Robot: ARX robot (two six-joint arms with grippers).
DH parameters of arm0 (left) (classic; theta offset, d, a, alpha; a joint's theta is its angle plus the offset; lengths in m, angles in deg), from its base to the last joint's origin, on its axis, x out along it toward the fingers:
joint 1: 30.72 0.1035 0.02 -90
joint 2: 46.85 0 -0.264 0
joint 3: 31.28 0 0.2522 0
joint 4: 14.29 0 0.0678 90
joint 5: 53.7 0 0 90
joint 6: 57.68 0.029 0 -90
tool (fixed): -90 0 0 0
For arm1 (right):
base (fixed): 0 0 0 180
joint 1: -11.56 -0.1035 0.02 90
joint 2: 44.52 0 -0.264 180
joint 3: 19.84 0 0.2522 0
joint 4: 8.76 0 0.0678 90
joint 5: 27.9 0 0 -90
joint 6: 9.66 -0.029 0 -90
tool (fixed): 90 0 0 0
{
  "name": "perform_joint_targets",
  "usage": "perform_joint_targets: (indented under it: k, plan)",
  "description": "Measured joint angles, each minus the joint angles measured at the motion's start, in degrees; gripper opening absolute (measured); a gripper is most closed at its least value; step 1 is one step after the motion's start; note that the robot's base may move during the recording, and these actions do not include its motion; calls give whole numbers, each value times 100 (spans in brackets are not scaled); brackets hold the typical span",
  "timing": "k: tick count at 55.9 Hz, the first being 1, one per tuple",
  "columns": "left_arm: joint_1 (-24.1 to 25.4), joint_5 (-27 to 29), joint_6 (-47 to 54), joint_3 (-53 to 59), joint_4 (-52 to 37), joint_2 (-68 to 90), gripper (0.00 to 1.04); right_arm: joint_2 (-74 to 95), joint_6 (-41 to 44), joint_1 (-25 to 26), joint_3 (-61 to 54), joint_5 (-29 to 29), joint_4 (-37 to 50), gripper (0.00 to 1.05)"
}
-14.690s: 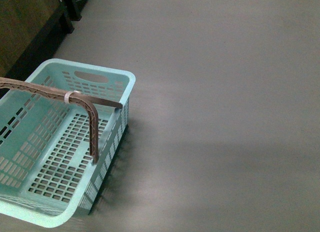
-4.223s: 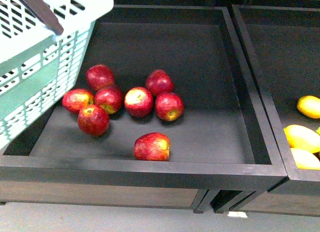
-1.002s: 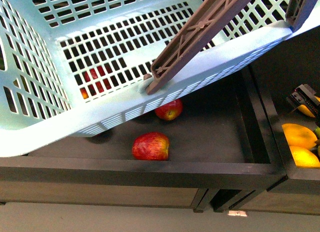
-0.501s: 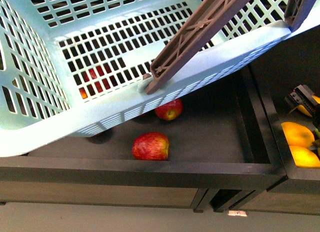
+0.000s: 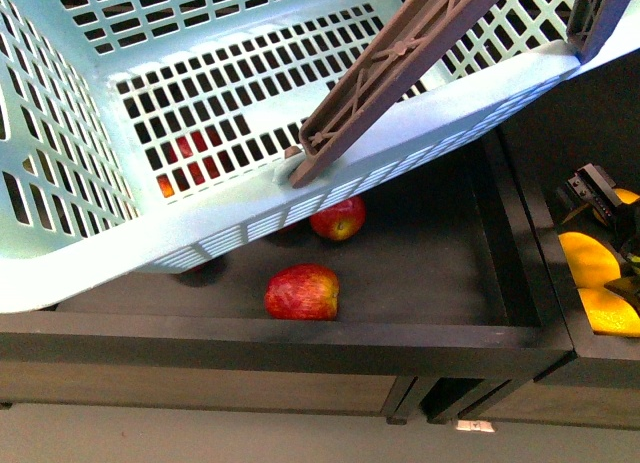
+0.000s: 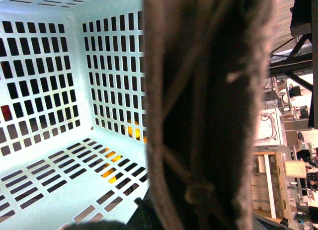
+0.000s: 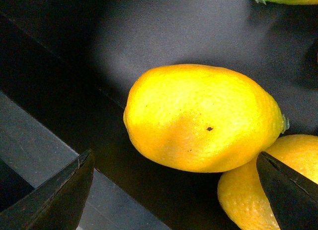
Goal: Pick lemon and mango into basket
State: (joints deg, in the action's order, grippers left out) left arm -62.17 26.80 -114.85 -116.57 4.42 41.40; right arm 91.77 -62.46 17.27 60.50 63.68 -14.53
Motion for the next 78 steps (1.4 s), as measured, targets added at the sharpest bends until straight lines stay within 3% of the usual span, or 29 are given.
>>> perform_joint_targets:
  k: [72,78]
  plan:
    - [0,0,-2,0,0,0,4,876,-120,-17,1060,437,-452,96]
    - [0,0,0,0,0,0,4,885,-116,-17,1058,448,-426,83]
